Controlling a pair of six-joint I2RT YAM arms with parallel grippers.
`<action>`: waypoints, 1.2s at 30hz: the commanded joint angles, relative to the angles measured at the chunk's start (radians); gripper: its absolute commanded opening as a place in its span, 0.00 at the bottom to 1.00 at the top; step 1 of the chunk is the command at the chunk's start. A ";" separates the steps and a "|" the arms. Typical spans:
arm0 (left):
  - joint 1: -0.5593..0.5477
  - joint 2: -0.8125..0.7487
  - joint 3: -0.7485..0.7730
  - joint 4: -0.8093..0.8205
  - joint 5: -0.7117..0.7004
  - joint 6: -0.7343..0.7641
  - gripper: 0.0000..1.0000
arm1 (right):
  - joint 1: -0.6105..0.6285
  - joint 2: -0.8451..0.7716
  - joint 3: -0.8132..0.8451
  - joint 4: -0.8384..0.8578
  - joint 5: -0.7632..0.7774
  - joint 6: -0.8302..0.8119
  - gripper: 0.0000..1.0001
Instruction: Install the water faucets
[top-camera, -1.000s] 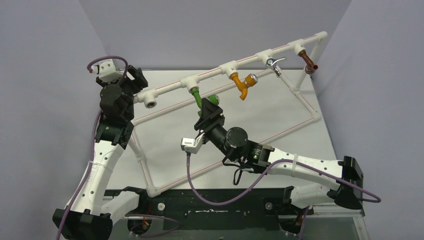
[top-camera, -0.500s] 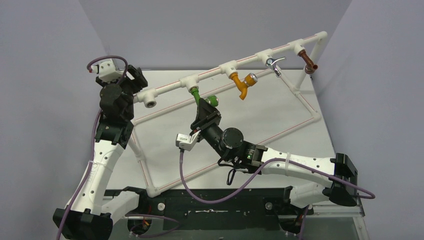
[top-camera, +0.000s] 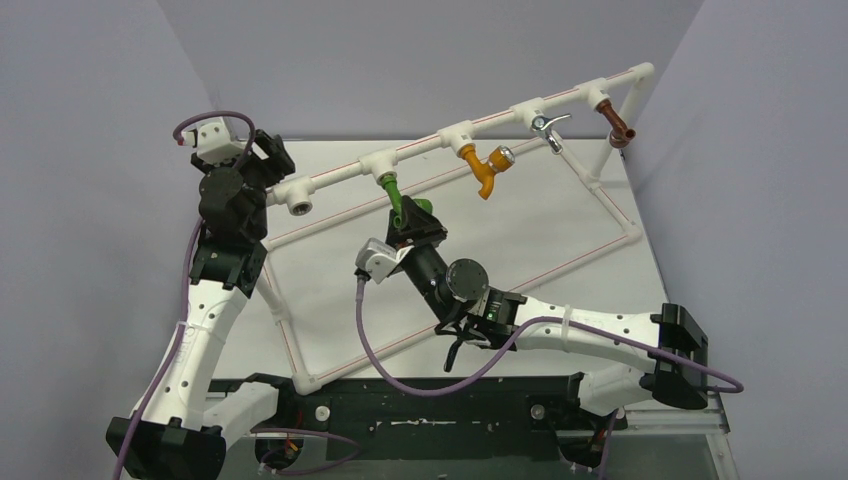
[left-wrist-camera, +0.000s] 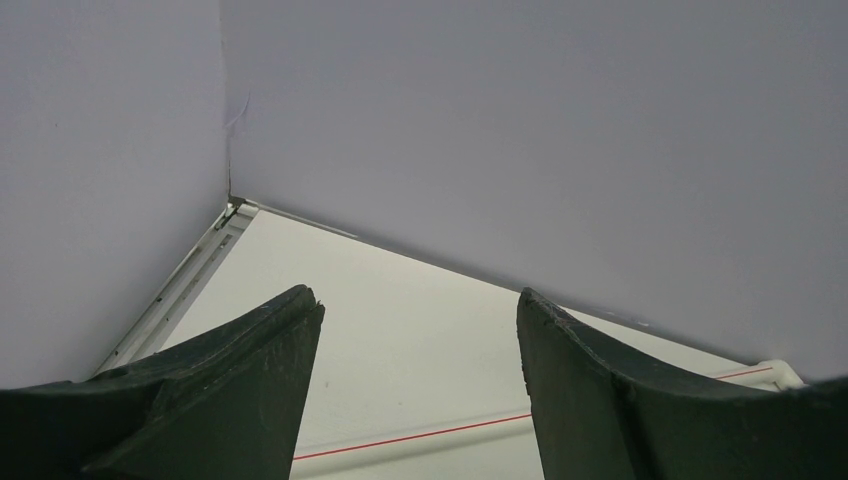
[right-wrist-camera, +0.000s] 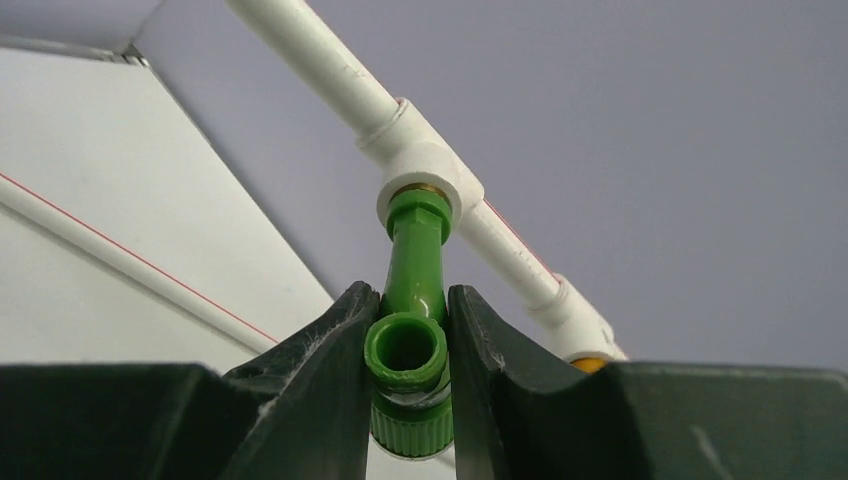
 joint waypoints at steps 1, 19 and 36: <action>0.000 0.043 -0.081 -0.288 0.045 0.024 0.69 | -0.001 -0.018 0.025 0.265 0.036 0.377 0.00; 0.000 0.027 -0.079 -0.288 0.054 0.019 0.69 | -0.006 0.012 -0.043 0.524 0.233 1.062 0.00; 0.000 0.025 -0.078 -0.289 0.057 0.018 0.69 | -0.039 -0.060 -0.122 0.455 0.397 1.855 0.00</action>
